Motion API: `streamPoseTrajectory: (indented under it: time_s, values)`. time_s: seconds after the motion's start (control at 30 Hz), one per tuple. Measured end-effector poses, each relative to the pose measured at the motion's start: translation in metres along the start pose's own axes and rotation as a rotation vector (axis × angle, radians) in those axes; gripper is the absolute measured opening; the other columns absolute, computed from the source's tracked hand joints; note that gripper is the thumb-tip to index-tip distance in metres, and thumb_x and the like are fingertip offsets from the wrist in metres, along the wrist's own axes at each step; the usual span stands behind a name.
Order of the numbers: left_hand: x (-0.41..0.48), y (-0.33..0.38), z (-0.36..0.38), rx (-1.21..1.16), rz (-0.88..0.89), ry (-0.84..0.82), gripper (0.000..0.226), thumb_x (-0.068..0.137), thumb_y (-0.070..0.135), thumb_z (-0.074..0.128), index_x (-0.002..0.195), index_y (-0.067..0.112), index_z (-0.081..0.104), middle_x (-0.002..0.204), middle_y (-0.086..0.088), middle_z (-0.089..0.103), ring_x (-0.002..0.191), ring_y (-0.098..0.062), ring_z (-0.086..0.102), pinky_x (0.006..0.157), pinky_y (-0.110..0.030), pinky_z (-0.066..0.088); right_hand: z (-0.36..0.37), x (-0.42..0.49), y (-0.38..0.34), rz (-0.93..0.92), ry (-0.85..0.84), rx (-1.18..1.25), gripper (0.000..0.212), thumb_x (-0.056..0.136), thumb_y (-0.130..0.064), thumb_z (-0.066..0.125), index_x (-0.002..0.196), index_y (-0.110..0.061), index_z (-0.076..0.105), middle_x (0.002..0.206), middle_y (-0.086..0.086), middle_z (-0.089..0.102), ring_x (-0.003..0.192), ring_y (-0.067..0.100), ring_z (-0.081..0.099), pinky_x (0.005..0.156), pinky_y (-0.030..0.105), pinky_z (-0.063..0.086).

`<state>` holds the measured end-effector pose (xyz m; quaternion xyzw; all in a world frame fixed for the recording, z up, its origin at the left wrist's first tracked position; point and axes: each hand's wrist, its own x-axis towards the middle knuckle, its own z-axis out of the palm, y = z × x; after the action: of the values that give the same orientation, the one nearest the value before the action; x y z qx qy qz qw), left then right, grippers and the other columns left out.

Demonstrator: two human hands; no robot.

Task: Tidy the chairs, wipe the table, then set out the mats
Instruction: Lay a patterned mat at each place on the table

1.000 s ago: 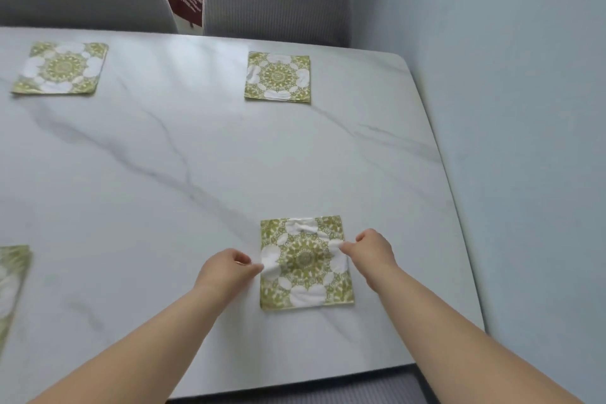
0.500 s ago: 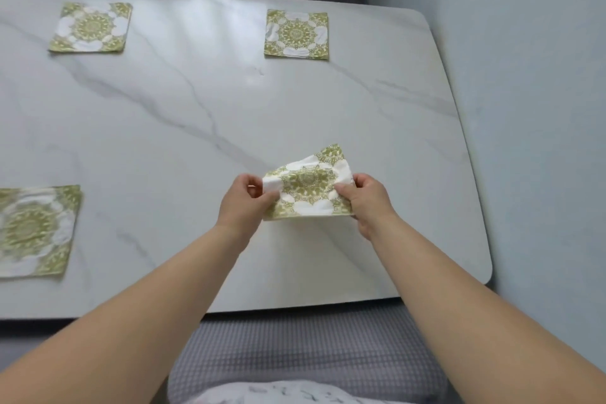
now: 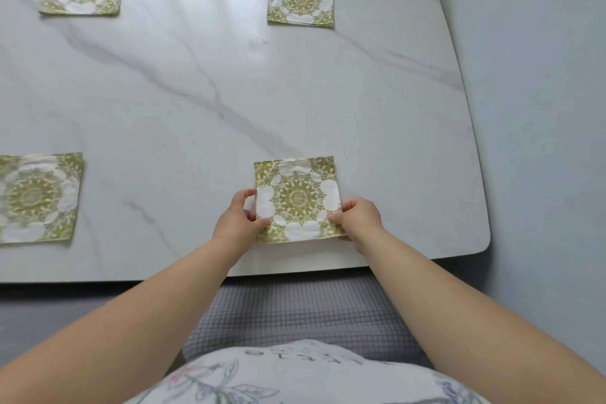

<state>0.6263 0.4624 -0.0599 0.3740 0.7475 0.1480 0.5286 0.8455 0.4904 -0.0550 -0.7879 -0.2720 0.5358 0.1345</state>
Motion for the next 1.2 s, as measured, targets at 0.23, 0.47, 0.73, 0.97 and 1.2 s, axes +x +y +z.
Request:
streamPoseTrajectory:
  time_s: [0.23, 0.47, 0.73, 0.97, 1.2]
  values:
    - [-0.006, -0.007, 0.004, 0.177, 0.061, -0.007, 0.064, 0.085, 0.024, 0.068, 0.138, 0.033, 0.034, 0.080, -0.007, 0.060, 0.076, -0.022, 0.061, 0.065, -0.029, 0.047, -0.003, -0.010, 0.021, -0.072, 0.048, -0.205, 0.025, 0.076, -0.012, 0.079, 0.081, -0.014, 0.055, 0.090, 0.008, 0.066, 0.081, 0.026, 0.066, 0.075, 0.047, 0.059]
    - [-0.011, -0.003, 0.003, 0.274, 0.084, -0.005, 0.068, 0.085, 0.025, 0.069, 0.141, 0.030, 0.030, 0.078, 0.002, 0.059, 0.079, -0.016, 0.060, 0.071, -0.027, 0.045, -0.004, -0.011, 0.022, -0.147, 0.084, -0.389, 0.025, 0.077, -0.019, 0.078, 0.082, -0.016, 0.054, 0.087, 0.001, 0.062, 0.081, 0.021, 0.062, 0.077, 0.038, 0.055]
    - [-0.008, -0.003, 0.001, 0.321, 0.060, -0.006, 0.074, 0.084, 0.031, 0.069, 0.143, 0.028, 0.024, 0.084, 0.000, 0.063, 0.087, -0.020, 0.061, 0.077, -0.031, 0.048, -0.009, -0.014, 0.016, -0.127, 0.104, -0.508, 0.031, 0.078, -0.034, 0.075, 0.088, -0.018, 0.050, 0.090, -0.001, 0.060, 0.081, 0.020, 0.059, 0.069, 0.033, 0.049]
    - [-0.009, 0.010, -0.022, 0.418, 0.036, -0.028, 0.085, 0.080, 0.042, 0.071, 0.145, 0.028, 0.018, 0.115, -0.008, 0.063, 0.102, -0.025, 0.061, 0.076, -0.031, 0.046, -0.012, -0.030, -0.017, -0.239, 0.098, -0.539, 0.040, 0.082, -0.030, 0.070, 0.112, -0.014, 0.049, 0.105, 0.001, 0.055, 0.092, 0.019, 0.055, 0.080, 0.035, 0.049]
    - [-0.017, 0.017, -0.046, 0.471, 0.130, -0.038, 0.061, 0.087, 0.040, 0.064, 0.139, 0.022, 0.037, 0.110, -0.002, 0.059, 0.094, -0.019, 0.058, 0.078, -0.029, 0.048, 0.000, -0.038, -0.037, -0.367, 0.066, -0.571, 0.033, 0.086, -0.018, 0.064, 0.118, -0.014, 0.057, 0.116, 0.004, 0.059, 0.096, 0.019, 0.058, 0.082, 0.033, 0.052]
